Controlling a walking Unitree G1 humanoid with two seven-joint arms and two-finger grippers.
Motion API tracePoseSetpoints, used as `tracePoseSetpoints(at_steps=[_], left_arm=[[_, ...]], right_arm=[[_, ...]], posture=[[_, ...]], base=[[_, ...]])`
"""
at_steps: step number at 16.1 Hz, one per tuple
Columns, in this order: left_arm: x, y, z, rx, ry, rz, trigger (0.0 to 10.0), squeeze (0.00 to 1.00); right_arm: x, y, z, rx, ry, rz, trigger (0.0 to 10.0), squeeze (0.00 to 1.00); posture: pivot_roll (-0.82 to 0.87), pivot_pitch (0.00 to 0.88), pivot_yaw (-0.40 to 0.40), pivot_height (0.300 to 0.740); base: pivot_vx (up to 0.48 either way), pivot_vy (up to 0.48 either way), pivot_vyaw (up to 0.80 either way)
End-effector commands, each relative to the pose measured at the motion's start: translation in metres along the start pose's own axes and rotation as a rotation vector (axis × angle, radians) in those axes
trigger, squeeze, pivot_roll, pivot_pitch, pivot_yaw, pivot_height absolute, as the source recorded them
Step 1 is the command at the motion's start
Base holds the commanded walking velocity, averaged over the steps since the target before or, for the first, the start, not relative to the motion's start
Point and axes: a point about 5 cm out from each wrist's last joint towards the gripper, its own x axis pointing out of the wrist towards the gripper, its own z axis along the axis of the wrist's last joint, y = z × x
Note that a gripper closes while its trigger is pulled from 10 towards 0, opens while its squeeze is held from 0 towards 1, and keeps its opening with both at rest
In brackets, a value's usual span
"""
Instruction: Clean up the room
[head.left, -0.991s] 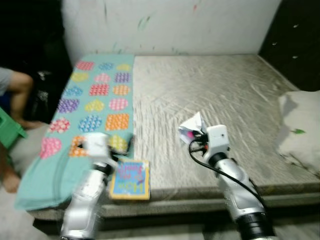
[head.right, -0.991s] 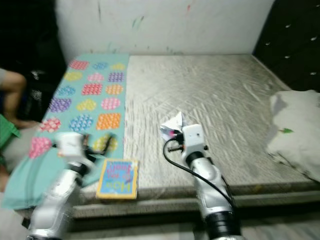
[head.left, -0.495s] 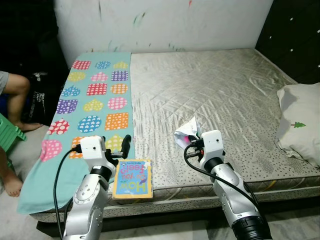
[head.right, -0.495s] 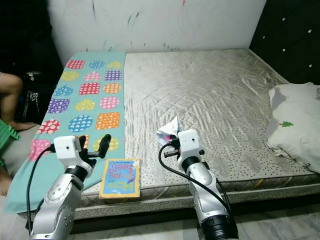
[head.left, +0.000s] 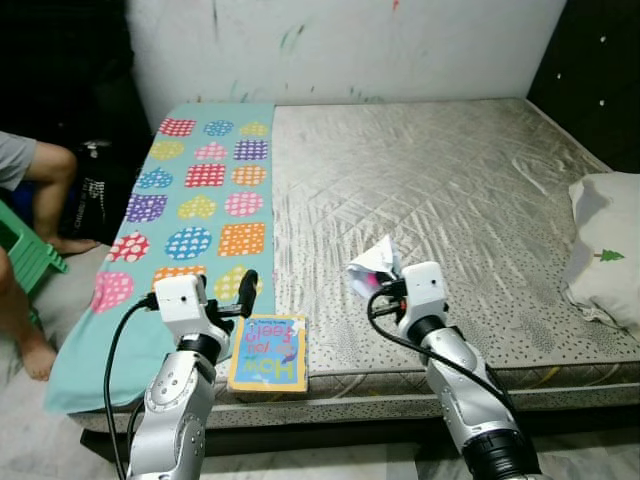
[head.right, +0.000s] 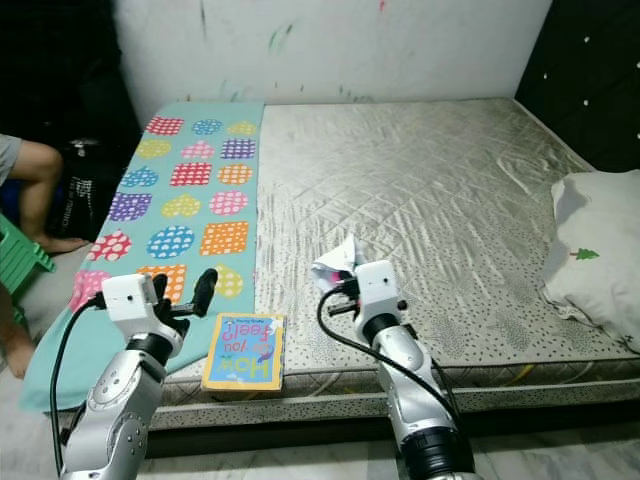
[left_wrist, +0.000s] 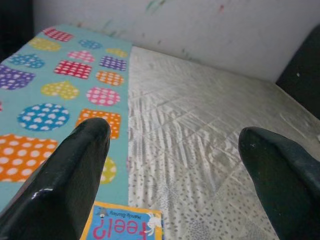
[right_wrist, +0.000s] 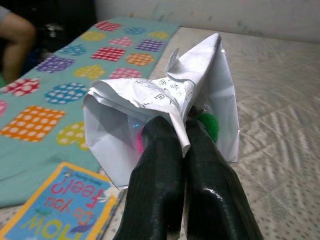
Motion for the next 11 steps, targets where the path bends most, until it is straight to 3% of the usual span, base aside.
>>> tracePoseSetpoints(at_steps=[1,3,6,8,11], left_arm=[[0.0002,0.0002,0.0046,0.009,-0.025,0.008,10.0,0.00],[0.0008,0.0015,0.0051,-0.007,-0.049,0.047,10.0,0.00],[0.0000,0.0025,0.0031,-0.027,-0.059,0.084,10.0,0.00],[0.0003,-0.0002,0.0024,-0.025,-0.061,0.066,10.0,0.00],[0.0046,-0.0044,0.0031,-0.004,-0.046,0.017,10.0,0.00]], right_arm=[[0.0030,0.0028,0.0031,-0.012,-0.006,0.025,10.0,0.00],[0.0019,0.0079,0.0014,-0.037,0.013,0.081,10.0,0.00],[0.0017,0.0072,0.0008,-0.062,0.021,0.115,10.0,0.00],[0.0050,0.0033,0.0046,-0.058,0.010,0.089,10.0,0.00],[0.0049,0.0038,0.0056,-0.045,-0.007,0.063,10.0,0.00]], posture=[[-0.16,0.000,0.025,0.740],[-0.15,0.000,-0.029,0.740],[-0.14,0.000,-0.046,0.740],[-0.14,0.000,-0.046,0.740],[-0.18,0.000,0.026,0.740]], base=[[0.000,0.000,0.00],[0.000,0.000,0.00],[0.000,0.000,0.00],[0.000,0.000,0.00],[0.000,0.000,0.00]])
